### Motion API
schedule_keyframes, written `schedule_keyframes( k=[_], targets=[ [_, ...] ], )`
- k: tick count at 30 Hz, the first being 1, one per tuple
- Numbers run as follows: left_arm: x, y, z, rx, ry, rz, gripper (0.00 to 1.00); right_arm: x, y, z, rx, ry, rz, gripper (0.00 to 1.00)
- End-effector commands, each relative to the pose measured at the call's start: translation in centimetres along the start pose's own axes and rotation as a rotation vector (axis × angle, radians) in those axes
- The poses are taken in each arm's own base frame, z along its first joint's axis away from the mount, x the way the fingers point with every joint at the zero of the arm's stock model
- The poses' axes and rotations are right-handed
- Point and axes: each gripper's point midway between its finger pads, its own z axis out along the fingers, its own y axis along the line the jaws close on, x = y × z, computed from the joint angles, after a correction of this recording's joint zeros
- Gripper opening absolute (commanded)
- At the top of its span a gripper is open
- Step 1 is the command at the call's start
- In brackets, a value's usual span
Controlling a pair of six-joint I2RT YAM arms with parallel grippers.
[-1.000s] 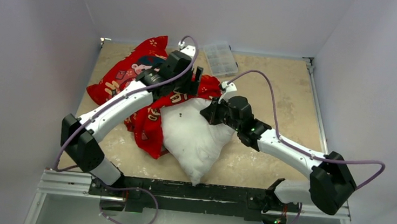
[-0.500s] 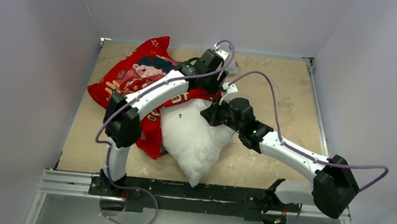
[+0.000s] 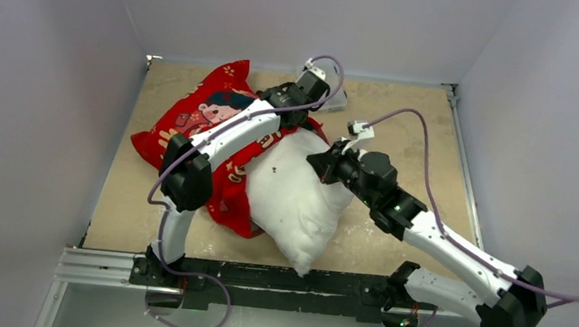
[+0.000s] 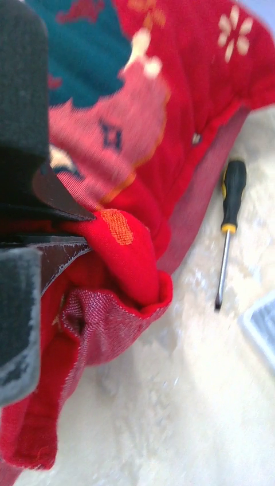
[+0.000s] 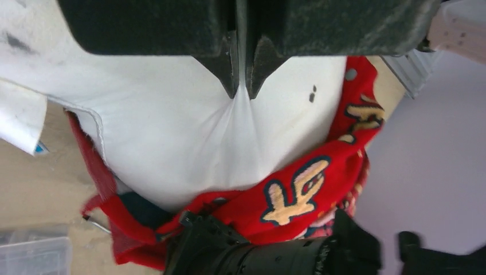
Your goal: Remove the pillowcase from the pillow
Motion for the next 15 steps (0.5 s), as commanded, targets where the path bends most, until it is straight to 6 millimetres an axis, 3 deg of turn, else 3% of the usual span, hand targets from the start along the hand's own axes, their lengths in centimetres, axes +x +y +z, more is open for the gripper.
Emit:
schedule_keyframes(
  k=[1,6,10,15],
  targets=[
    [-2.9,11.8,-2.1,-0.299,-0.065,-0.138,0.0,-8.2,1.5,-4.9,-0.011,-0.291,0.083,0.0],
    [-1.2,19.7,-2.4,-0.448,-0.048,-0.257,0.0,-12.6,0.4,-9.8,0.045,-0.486,0.179,0.0],
    [0.7,25.2,-2.6,-0.555,-0.024,-0.324,0.0,-13.4,-1.0,-11.4,0.112,-0.544,0.259,0.0],
    [2.9,32.1,-2.7,-0.659,0.017,-0.429,0.0,-13.8,-1.4,-12.3,0.122,-0.577,0.294,0.0]
  ],
)
